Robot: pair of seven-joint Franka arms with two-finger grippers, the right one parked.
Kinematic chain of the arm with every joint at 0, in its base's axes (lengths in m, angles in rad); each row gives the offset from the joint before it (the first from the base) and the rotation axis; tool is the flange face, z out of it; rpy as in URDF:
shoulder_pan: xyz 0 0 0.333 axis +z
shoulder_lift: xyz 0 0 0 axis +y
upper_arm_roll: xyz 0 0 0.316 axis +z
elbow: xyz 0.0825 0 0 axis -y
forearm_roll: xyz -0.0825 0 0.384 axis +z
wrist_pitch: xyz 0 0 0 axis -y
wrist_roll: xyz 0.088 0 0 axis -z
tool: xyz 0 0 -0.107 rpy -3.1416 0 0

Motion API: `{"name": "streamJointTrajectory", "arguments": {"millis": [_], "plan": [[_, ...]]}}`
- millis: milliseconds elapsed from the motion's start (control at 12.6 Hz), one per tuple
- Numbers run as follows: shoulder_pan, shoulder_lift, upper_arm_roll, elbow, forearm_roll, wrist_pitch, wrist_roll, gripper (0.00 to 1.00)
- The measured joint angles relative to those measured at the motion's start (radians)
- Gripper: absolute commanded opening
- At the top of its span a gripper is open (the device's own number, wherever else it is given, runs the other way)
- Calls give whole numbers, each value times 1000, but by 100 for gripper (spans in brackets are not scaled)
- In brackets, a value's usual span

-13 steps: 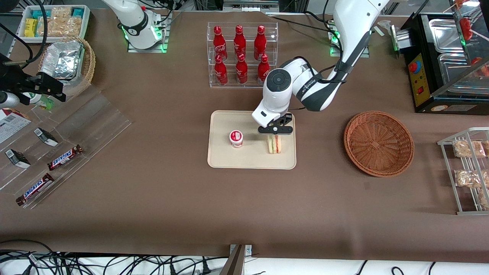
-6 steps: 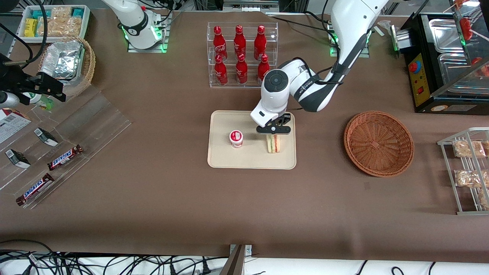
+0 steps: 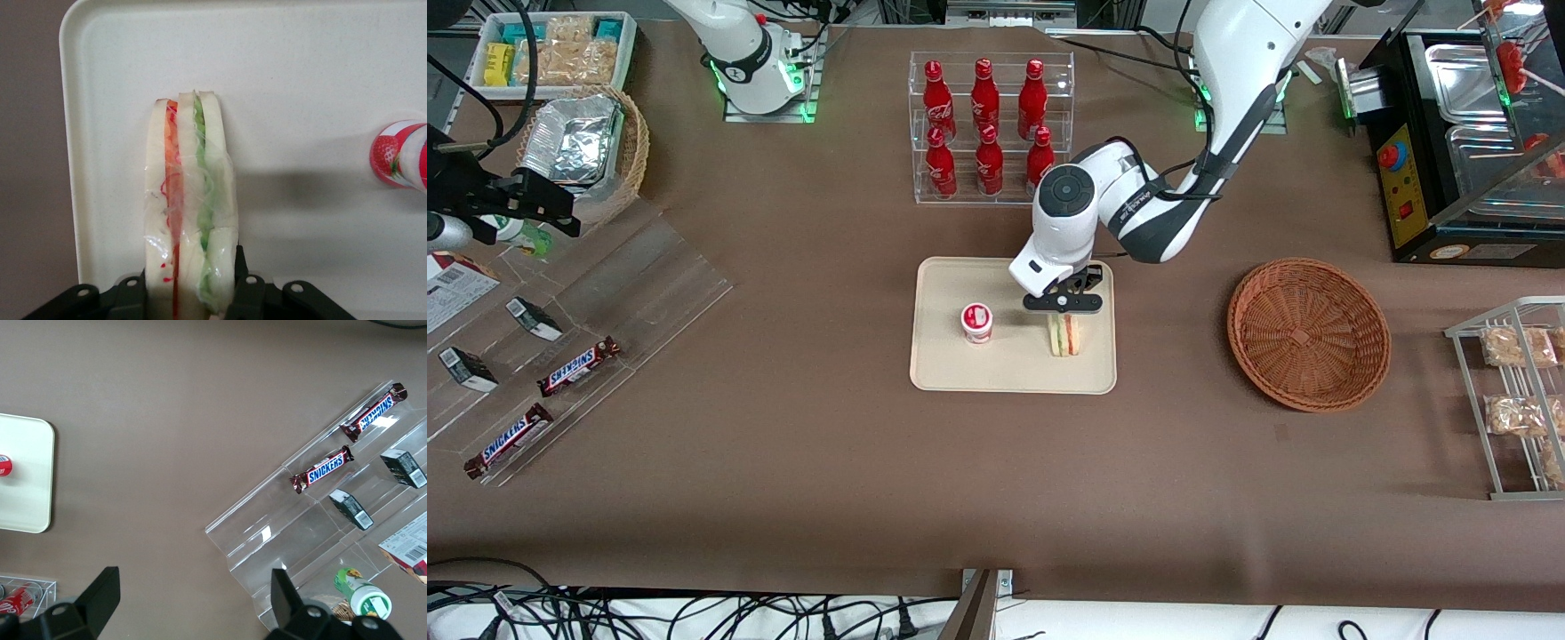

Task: Place sandwich from basket to tray
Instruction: 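Open the left gripper, releasing the sandwich, and raise it away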

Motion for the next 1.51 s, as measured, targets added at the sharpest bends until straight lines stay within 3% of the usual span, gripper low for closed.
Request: {"name": "streamJointTrajectory", "arguments": {"millis": [159,238,715,1192,1510], "plan": [[-3,3,0,0,29,0,-33,97],[-6,4,0,0,30,0,-42,100],[-6,-6,0,24,31,-14,-96,100],[25,-78,3,159,-6,-259,-109,100],[91,-81,5,249,-33,-331,-109,100]]}}
